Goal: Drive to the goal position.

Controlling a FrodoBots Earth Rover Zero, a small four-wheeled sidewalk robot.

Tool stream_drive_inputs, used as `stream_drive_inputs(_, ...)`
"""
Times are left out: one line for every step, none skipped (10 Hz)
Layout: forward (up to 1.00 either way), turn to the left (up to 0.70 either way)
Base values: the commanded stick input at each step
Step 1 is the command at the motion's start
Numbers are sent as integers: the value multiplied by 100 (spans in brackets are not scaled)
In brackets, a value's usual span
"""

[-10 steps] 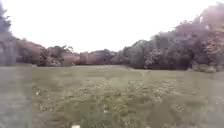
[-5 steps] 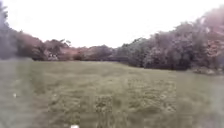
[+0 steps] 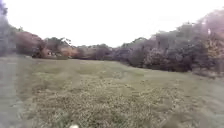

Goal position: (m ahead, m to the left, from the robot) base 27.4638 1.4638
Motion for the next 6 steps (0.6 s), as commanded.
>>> stream_drive_inputs(98, 4)
stream_drive_inputs(98, 4)
stream_drive_inputs(98, 3)
stream_drive_inputs(98, 3)
stream_drive_inputs(98, 30)
stream_drive_inputs(98, 34)
